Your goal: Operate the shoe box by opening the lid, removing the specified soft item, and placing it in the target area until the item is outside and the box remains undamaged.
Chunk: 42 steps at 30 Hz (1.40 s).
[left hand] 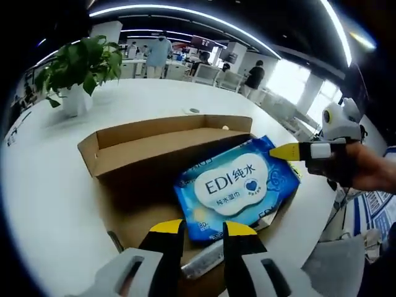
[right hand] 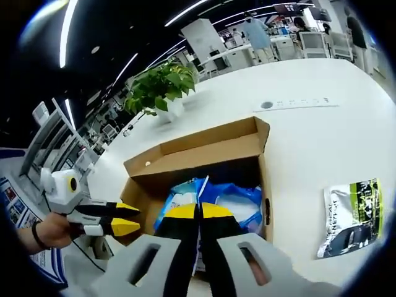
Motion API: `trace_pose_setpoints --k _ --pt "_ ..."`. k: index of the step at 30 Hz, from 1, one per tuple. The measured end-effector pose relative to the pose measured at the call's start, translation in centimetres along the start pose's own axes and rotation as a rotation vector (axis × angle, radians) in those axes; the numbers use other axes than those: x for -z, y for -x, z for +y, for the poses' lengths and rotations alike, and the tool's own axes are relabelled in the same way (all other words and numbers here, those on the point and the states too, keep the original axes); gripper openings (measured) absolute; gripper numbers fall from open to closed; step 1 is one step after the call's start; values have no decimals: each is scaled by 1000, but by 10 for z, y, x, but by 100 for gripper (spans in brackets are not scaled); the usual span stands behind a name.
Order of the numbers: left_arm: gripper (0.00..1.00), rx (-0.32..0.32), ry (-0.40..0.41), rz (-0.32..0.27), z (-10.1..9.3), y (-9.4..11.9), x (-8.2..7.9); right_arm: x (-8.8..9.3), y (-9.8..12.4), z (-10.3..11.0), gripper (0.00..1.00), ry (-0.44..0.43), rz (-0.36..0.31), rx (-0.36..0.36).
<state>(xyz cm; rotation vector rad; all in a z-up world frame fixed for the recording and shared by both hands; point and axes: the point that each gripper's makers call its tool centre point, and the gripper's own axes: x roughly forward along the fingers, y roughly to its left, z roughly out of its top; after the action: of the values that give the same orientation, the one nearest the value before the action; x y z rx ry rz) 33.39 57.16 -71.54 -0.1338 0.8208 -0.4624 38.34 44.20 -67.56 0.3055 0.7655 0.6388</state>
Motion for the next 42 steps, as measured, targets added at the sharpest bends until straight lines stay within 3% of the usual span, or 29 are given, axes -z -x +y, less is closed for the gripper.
trace_pose_setpoints --k 2,3,6,17,20,26,31,36,42 --pt "25 -19 -9 31 3 -4 3 1 0 -2 0 -7 -2 4" --pt "25 -56 -33 75 11 -6 8 1 1 -3 0 -12 -4 7" --pt "24 -25 8 85 7 -16 8 2 2 -10 0 -22 -5 15" --pt "24 4 5 156 4 -37 12 6 2 -19 0 -53 -7 20" --pt "19 46 94 186 -1 -43 17 7 1 -20 0 -57 -7 13" --pt "17 69 149 177 1 -46 14 8 0 -21 0 -69 -13 14" --pt "4 62 133 145 2 -42 10 8 2 -18 0 -73 -10 3" --pt "3 52 110 121 0 -36 6 8 4 -16 0 -73 -12 1" --pt "2 47 128 48 1 -19 -9 2 8 -12 0 -70 -30 -16"
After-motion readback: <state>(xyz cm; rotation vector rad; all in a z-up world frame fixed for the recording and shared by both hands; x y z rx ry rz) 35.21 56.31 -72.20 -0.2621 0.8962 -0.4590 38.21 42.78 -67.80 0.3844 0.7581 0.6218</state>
